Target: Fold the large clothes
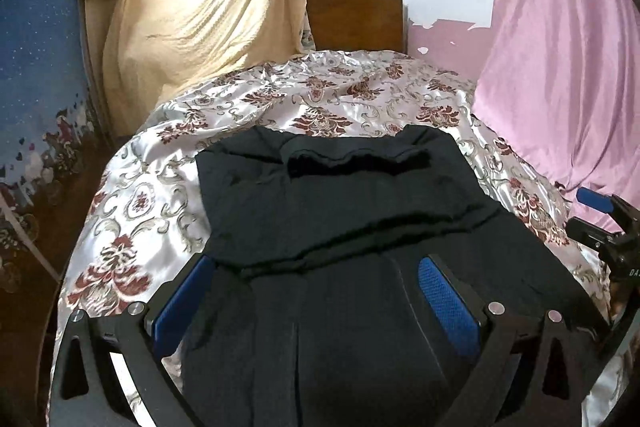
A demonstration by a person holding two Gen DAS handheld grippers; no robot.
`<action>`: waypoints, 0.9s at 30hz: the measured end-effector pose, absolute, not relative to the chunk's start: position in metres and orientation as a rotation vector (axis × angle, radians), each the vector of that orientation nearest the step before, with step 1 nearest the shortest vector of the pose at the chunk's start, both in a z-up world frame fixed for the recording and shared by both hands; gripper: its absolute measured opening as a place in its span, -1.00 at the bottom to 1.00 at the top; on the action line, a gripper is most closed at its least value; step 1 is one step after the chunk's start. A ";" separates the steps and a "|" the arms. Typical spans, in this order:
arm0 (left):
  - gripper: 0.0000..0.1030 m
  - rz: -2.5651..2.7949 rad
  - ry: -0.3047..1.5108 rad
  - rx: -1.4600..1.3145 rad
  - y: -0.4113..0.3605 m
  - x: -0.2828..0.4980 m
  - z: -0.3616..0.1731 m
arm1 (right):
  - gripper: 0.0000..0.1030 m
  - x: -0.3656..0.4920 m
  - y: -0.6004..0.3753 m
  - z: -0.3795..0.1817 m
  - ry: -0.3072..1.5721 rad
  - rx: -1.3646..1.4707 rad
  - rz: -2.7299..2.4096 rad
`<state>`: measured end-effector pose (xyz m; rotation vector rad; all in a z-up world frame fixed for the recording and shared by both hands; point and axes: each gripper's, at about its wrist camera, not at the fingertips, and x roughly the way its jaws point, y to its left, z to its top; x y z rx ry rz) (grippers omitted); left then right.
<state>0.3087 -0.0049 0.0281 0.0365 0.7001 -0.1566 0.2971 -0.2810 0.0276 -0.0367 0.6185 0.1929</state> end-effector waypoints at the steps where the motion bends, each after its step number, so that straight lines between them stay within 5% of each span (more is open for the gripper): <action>1: 1.00 -0.155 0.702 0.034 -0.003 0.304 0.029 | 0.97 0.292 -0.282 0.027 0.620 -0.037 0.192; 27: 1.00 -0.182 0.793 0.094 0.027 0.165 -0.003 | 0.97 0.146 -0.291 0.009 0.766 -0.138 0.249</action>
